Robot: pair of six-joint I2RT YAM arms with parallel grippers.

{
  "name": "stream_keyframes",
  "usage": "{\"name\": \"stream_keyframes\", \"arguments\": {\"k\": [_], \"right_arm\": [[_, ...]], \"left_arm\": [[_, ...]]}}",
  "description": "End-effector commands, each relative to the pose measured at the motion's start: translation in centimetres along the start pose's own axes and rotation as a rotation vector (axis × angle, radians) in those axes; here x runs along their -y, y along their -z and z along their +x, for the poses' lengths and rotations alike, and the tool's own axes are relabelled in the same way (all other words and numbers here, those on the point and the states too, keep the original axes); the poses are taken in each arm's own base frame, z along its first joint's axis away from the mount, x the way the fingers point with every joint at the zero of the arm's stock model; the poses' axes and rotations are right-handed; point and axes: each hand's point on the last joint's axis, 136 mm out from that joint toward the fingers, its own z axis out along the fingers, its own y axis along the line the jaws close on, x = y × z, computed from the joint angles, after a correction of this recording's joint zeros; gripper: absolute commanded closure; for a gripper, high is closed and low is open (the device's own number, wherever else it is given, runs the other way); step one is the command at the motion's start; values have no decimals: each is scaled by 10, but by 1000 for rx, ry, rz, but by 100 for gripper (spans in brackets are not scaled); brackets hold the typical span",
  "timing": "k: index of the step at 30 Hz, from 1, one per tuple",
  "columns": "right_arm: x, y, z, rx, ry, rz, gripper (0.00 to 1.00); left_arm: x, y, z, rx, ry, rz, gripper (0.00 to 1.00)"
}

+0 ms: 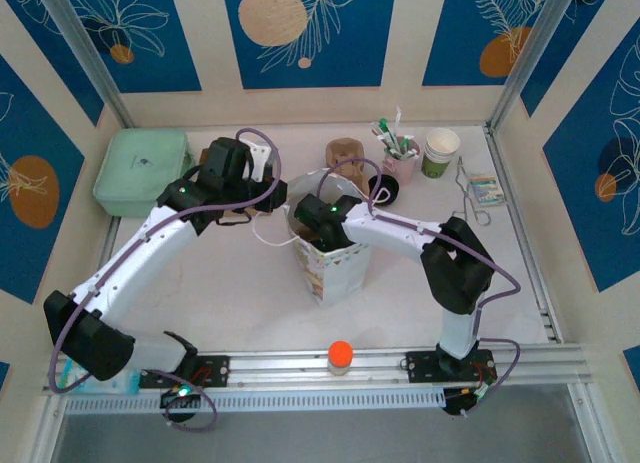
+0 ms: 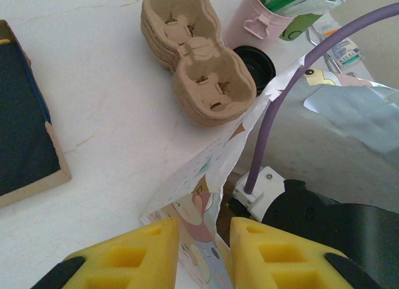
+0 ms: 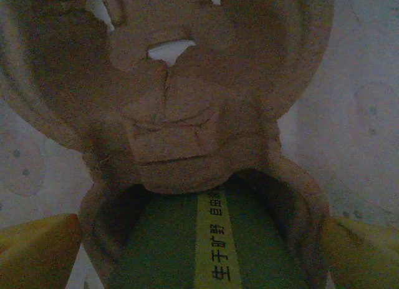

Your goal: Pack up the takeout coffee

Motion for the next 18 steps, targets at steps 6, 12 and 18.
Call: {"name": "stream_keyframes", "arguments": {"k": [6, 12, 18], "right_arm": [[-1, -16, 14, -72, 14, 44, 1], [-6, 11, 12, -66, 19, 20, 1], [-8, 32, 11, -52, 23, 20, 1]], "left_arm": [[3, 9, -1, 10, 0, -4, 68], [4, 9, -3, 13, -1, 0, 67], [6, 11, -5, 21, -3, 2, 66]]}}
